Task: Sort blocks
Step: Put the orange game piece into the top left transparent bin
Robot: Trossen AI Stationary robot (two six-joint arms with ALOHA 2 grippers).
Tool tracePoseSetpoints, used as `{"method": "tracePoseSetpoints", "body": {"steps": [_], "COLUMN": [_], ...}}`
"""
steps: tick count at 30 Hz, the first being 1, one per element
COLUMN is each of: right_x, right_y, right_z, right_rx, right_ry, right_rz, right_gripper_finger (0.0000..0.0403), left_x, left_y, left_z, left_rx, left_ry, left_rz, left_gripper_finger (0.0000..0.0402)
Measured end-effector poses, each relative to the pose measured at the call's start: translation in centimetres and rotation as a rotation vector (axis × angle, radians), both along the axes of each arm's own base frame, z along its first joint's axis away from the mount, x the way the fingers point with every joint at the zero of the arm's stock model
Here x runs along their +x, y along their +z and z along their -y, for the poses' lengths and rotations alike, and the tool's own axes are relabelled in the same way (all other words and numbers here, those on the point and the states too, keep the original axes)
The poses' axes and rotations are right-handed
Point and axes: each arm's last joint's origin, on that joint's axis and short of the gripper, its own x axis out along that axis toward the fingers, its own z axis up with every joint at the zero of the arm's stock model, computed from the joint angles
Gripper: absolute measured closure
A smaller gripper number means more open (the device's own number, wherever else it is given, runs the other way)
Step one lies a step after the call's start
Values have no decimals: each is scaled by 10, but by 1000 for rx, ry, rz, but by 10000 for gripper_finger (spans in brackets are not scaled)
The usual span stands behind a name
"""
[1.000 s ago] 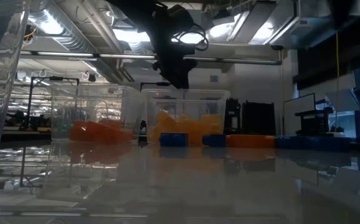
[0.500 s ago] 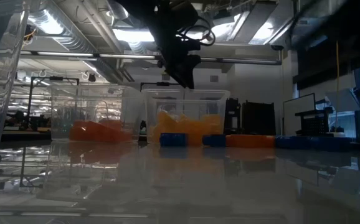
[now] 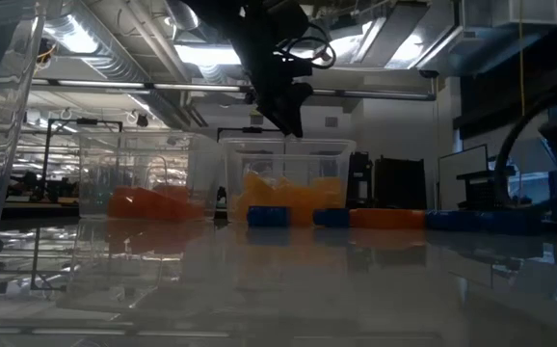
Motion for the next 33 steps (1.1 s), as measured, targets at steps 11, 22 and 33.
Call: {"method": "tracePoseSetpoints", "body": {"steps": [11, 22, 33], "right_x": [-11, -14, -13], "right_y": [-13, -24, -24], "right_z": [8, 8, 7], "right_rx": [-18, 64, 76], "right_ry": [-1, -13, -11], "right_rz": [-31, -22, -20], "right_gripper_finger": [123, 162, 291], "left_x": [0, 0, 0], "left_y": [0, 0, 0], "left_z": [0, 0, 0], "left_rx": [0, -2, -2], "left_ry": [0, 3, 3], "left_rz": [0, 2, 3], "left_gripper_finger": [204, 204, 204]}}
